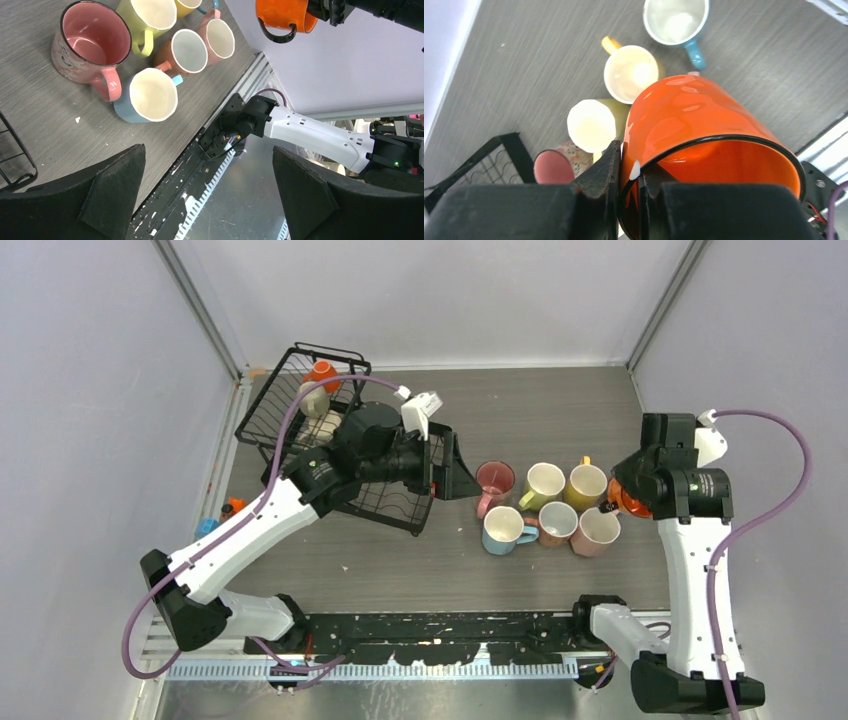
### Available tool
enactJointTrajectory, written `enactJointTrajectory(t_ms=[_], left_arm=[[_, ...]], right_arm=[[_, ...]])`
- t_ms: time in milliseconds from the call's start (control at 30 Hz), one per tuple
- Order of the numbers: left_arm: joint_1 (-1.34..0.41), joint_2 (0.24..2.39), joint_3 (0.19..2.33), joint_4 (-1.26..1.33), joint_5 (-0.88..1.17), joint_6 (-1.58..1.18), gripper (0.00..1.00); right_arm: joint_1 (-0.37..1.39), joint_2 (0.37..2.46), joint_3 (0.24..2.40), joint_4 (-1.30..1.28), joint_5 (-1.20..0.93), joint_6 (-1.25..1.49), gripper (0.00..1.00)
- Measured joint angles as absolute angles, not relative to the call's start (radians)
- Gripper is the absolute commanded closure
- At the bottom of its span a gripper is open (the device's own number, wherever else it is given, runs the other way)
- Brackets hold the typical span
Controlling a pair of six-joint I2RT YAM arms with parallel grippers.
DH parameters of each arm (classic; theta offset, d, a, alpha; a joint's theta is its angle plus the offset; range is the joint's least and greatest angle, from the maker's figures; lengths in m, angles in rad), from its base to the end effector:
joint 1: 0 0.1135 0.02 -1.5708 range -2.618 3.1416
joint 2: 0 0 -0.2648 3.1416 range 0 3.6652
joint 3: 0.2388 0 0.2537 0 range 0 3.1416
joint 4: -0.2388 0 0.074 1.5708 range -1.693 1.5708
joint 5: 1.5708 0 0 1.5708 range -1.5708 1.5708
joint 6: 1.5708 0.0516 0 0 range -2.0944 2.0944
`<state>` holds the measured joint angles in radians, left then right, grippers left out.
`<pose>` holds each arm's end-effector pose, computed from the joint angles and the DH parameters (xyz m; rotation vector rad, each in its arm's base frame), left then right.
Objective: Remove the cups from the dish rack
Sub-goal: Place the cup at the corner of the board.
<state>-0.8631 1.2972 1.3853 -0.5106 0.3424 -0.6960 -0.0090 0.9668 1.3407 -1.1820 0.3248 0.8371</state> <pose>0.1822 -0.2396 0.3996 0.4324 2.1899 -1.2815 0.1619 -0.0179 0.3885 1.0918 2.0536 0.0263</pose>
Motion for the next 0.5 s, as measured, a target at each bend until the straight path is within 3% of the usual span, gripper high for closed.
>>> enactJointTrajectory(t_ms=[500], left_arm=[[-0.886, 1.303, 1.393, -0.551, 0.402, -0.696, 0.0]], right_arm=[[-0.332, 1.008, 1.304, -1.189, 0.381, 0.738, 0.99]])
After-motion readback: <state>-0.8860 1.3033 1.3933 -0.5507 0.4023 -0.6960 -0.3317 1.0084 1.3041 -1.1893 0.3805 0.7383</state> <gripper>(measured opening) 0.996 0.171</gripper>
